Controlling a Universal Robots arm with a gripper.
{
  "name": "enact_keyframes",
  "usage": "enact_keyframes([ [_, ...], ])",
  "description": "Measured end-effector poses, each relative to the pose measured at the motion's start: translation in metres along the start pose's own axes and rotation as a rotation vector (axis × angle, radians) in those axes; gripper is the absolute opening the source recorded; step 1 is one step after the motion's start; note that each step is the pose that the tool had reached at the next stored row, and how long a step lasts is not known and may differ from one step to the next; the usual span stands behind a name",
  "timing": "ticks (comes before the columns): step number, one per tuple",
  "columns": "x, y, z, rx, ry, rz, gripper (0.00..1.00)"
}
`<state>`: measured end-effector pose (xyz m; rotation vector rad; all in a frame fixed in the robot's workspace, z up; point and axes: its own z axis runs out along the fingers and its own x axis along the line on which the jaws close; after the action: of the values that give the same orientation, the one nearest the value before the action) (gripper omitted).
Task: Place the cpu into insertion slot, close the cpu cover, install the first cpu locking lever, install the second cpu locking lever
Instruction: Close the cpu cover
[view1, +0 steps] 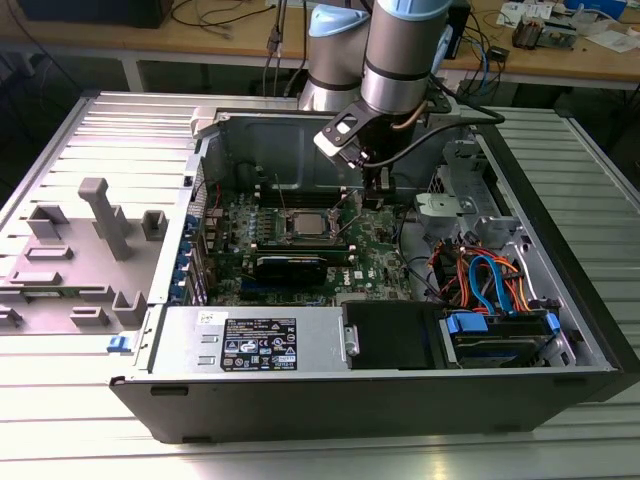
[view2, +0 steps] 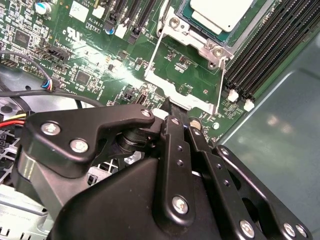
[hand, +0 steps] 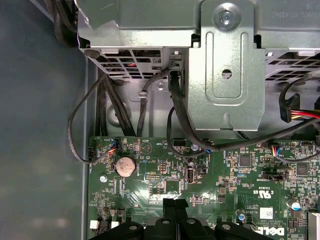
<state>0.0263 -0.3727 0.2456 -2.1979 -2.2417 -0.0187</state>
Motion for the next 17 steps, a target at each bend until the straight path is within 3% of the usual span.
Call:
enact_keyframes([
  [17,0.0001,-0.0078,0.0000,0.0000,0.0000,0.000,0.11],
])
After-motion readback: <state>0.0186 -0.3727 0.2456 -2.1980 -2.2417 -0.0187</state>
